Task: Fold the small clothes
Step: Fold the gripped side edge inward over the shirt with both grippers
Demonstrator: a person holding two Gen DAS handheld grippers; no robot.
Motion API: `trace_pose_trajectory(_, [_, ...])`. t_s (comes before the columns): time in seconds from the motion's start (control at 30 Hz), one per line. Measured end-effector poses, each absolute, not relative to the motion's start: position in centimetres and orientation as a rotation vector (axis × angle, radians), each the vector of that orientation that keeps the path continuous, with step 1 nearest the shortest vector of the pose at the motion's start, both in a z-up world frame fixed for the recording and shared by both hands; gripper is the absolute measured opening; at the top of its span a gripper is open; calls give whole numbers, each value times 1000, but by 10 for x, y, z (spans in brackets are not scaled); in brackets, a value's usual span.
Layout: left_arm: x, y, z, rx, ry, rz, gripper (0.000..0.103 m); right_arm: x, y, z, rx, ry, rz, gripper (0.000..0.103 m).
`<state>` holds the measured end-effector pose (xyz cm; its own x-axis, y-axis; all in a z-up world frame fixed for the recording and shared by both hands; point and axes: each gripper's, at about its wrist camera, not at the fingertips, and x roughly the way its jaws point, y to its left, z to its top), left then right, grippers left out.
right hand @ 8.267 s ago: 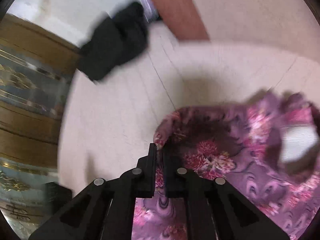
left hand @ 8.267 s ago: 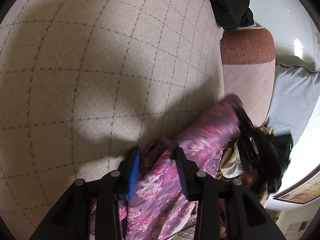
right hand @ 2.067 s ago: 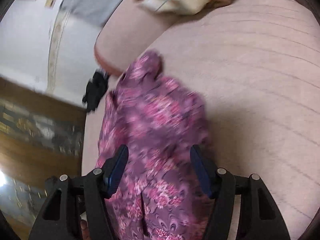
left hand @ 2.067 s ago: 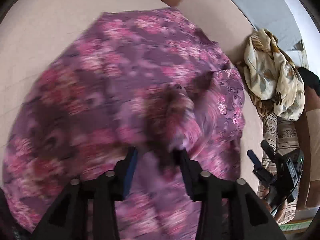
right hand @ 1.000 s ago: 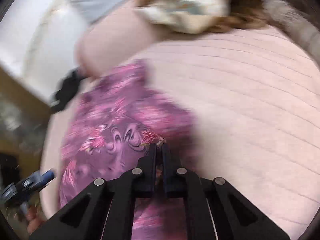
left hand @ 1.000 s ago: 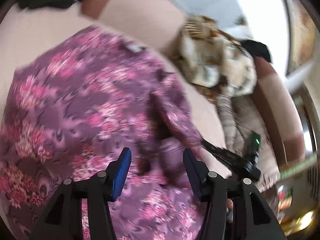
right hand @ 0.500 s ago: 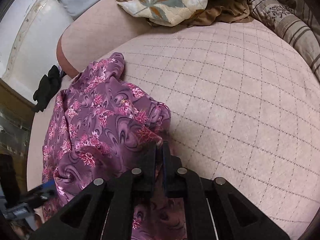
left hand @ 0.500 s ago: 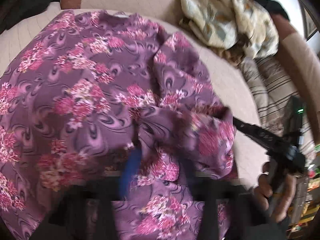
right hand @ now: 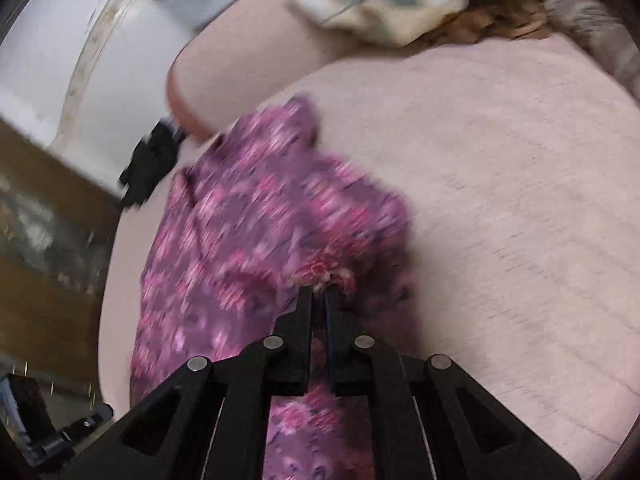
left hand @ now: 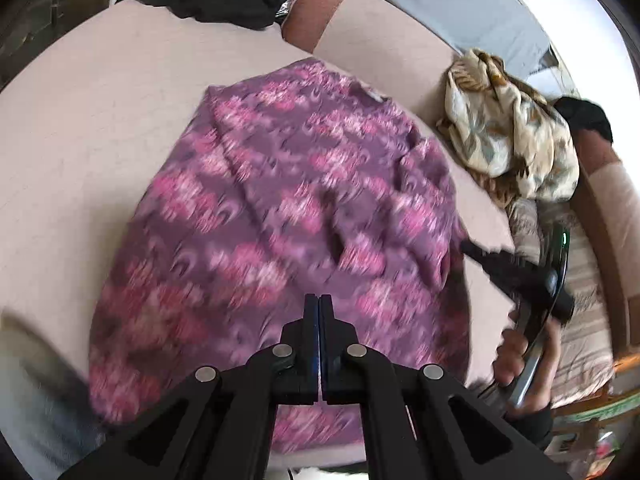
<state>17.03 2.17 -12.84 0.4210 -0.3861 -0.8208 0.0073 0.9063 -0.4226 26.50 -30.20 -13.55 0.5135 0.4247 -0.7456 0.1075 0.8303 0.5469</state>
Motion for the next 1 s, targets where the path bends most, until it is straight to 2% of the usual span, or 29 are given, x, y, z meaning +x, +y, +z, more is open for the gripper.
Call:
trace_pose_trajectory(0.1, [169, 14, -138, -403, 1165, -336, 0, 265, -277, -134, 463, 1077, 249, 7])
trace_pose_trajectory(0.13, [176, 8, -136, -394, 1163, -354, 4, 263, -274, -130, 414, 1070, 211, 8])
trace_pose_trajectory(0.17, [186, -2, -132, -346, 1148, -363, 11, 262, -275, -127, 405, 1065, 197, 13])
trace_pose_trajectory(0.2, [195, -12, -128, -304, 1123, -359, 41, 260, -279, -124, 415, 1054, 182, 21])
trace_pose_trajectory(0.23, [203, -20, -125, -263, 1085, -351, 72, 257, -285, -122, 431, 1039, 161, 45])
trace_pose_trajectory(0.27, [215, -30, -124, -226, 1052, -355, 77, 254, -292, -119, 453, 1016, 147, 60])
trace_pose_trajectory(0.5, [307, -74, -148, -85, 1076, -363, 77, 256, -316, -119, 609, 983, 238, 60])
trace_pose_trajectory(0.67, [330, -86, -176, -48, 1178, -503, 77, 235, -311, -122, 715, 1025, 361, 60])
trace_pose_trajectory(0.7, [328, -89, -182, -34, 1188, -523, 70, 231, -308, -126, 740, 1038, 381, 60])
trace_pose_trajectory(0.73, [324, -90, -187, -26, 1191, -525, 35, 234, -301, -135, 754, 1085, 391, 60])
trace_pose_trajectory(0.77, [322, -90, -192, -24, 1215, -524, 17, 236, -295, -142, 746, 1118, 380, 60])
trace_pose_trajectory(0.8, [319, -88, -194, -48, 1239, -525, 11, 238, -290, -148, 735, 1150, 366, 60])
trace_pose_trajectory(0.9, [307, -67, -180, -175, 1220, -527, 10, 241, -283, -160, 704, 1207, 333, 60])
trace_pose_trajectory(0.93, [300, -53, -170, -264, 1219, -522, 9, 243, -282, -161, 701, 1208, 332, 57])
trace_pose_trajectory(1.0, [286, -26, -156, -407, 1225, -510, 9, 245, -279, -161, 697, 1202, 338, 44])
